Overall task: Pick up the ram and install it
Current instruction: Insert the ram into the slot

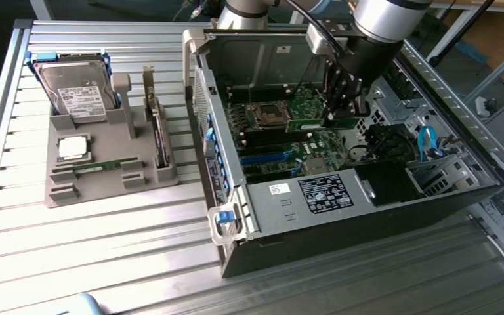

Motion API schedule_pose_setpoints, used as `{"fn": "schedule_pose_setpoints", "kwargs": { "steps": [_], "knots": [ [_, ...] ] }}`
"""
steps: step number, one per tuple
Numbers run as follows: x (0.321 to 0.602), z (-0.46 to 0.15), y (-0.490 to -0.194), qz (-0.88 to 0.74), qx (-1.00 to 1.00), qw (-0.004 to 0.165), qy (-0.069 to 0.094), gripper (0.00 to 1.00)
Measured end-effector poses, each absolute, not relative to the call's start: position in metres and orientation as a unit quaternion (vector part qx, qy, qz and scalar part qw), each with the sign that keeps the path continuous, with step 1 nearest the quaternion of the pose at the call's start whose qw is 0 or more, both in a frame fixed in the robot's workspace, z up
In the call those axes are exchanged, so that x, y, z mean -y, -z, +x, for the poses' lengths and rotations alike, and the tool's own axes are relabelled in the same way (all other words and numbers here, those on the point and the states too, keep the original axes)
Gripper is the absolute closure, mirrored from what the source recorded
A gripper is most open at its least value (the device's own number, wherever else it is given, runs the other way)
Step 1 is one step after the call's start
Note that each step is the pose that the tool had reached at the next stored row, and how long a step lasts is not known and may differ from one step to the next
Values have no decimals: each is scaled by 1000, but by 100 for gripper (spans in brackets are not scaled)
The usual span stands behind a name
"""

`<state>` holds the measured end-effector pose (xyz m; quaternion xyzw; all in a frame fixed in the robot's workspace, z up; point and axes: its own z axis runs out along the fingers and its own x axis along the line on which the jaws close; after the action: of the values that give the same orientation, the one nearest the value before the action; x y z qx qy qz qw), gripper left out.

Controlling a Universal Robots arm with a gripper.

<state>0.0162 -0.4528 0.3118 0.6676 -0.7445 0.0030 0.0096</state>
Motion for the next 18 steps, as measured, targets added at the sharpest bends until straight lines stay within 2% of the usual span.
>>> {"fn": "schedule_pose_setpoints", "kwargs": {
  "steps": [18],
  "knots": [
    [453,16,-303,668,744,10,-3,86]
  ]
}}
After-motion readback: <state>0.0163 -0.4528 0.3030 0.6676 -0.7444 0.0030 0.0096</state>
